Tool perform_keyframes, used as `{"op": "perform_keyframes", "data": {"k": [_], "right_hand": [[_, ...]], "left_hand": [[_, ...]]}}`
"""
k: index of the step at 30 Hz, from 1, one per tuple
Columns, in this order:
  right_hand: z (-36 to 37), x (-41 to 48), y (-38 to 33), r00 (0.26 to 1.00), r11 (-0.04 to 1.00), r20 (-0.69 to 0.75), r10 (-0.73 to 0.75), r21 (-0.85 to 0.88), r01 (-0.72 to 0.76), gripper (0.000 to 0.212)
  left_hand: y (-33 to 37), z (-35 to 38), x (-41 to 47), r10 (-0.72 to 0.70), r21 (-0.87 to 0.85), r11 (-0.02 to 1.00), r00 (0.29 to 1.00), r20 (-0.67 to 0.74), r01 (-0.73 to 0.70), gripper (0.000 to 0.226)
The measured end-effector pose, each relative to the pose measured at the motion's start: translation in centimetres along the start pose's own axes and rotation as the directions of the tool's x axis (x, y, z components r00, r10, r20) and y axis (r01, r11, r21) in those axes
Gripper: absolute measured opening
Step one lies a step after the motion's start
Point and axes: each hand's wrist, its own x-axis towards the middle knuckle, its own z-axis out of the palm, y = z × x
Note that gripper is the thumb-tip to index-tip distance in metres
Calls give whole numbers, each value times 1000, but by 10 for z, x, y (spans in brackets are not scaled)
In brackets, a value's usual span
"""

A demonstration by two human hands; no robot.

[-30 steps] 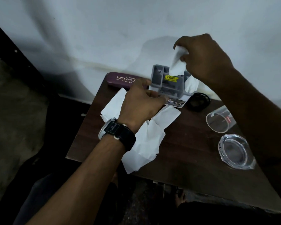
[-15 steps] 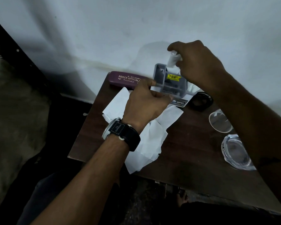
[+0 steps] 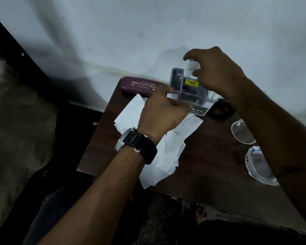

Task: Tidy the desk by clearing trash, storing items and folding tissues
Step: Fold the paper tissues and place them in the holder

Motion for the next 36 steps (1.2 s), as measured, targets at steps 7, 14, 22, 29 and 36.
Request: {"op": "perform_keyframes", "data": {"k": [7,14,22,29,36], "right_hand": [[2,-5,10,998,994,-4,61,94,-60,54],[-11,-10,6,1000,999,2,10,-47,-10,49],[-19,-81,-24,978,985,-208,11,171,25,27],[55,-152,-42,880,905,344,328,153,-397,66],[66,-161,-64,899,903,318,301,207,-376,73]], "left_hand": [[0,0,0,4,25,1000,1000,-6,-4,64],[-2,-2,4,-4,11,1000,1000,-14,4,59],[-3,-28,15,37,-25,999,994,-102,-40,40],[-15,-25,-3,67,424,900,993,95,-101,38],[-18,-53,-12,94,793,584,985,148,-175,47]]}}
